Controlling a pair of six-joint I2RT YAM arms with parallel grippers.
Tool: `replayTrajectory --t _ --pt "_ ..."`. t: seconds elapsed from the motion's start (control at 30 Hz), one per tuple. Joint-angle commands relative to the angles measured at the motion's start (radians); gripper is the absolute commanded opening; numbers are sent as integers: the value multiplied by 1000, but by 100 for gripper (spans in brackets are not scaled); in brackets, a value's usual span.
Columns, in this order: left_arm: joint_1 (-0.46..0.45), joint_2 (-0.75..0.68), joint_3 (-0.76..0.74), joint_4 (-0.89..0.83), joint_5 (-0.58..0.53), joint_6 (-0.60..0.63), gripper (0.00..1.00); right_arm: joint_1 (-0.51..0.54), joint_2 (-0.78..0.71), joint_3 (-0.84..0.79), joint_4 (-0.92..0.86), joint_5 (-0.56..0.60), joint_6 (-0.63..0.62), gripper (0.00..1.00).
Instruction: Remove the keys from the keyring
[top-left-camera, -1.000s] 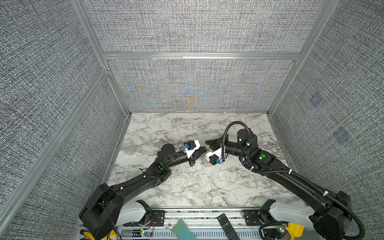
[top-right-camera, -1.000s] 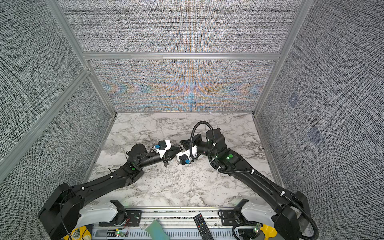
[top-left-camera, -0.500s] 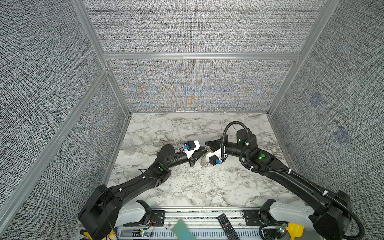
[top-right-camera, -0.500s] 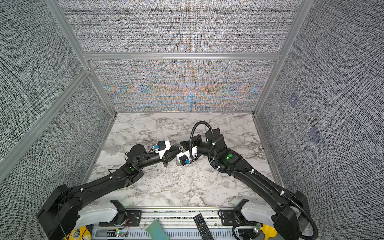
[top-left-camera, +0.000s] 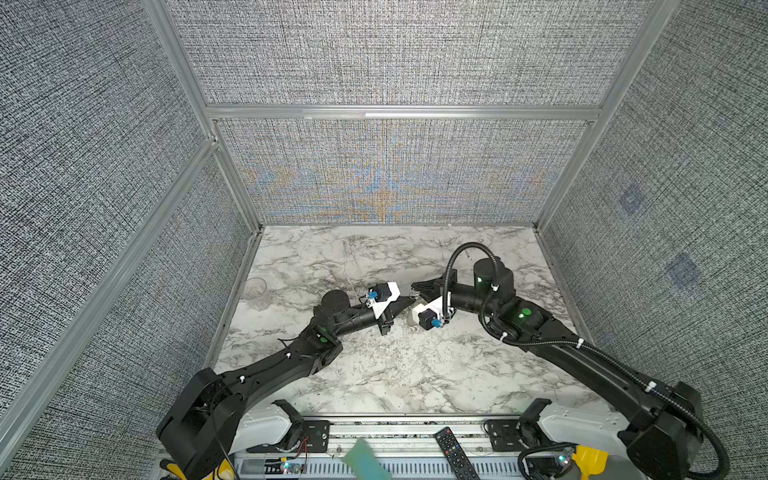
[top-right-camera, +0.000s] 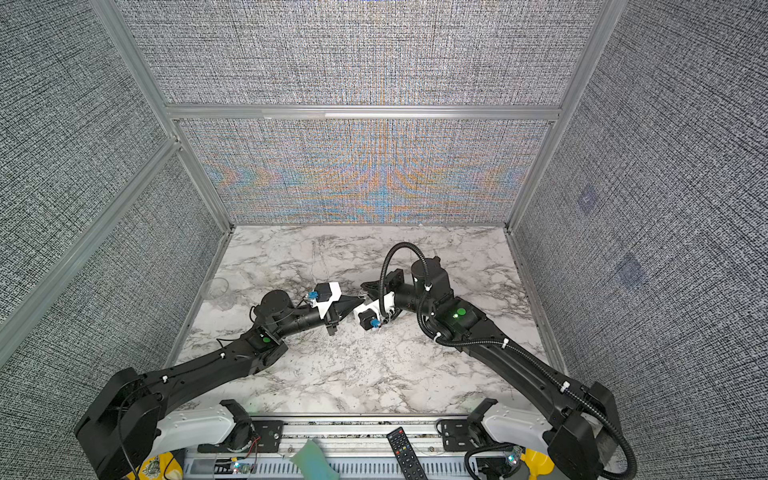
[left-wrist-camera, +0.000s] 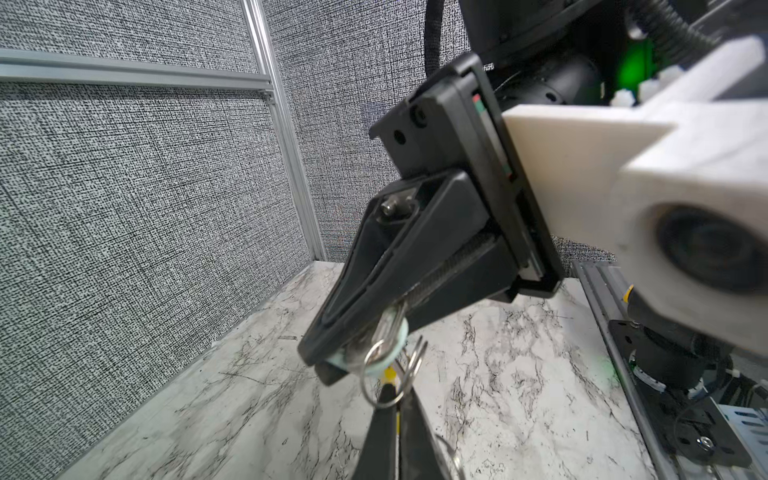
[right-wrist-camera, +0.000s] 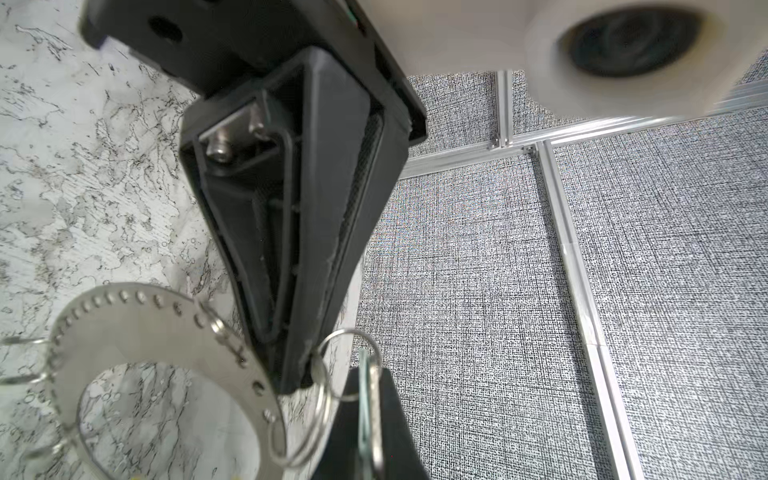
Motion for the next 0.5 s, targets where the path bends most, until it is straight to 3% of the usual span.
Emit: replayTrajectory --t 0.0,0.47 --pt "-1 0 3 19 0 1 5 -1 0 3 51 0 38 0" --pt "0 -19 11 -71 0 39 0 -15 -21 1 87 43 131 0"
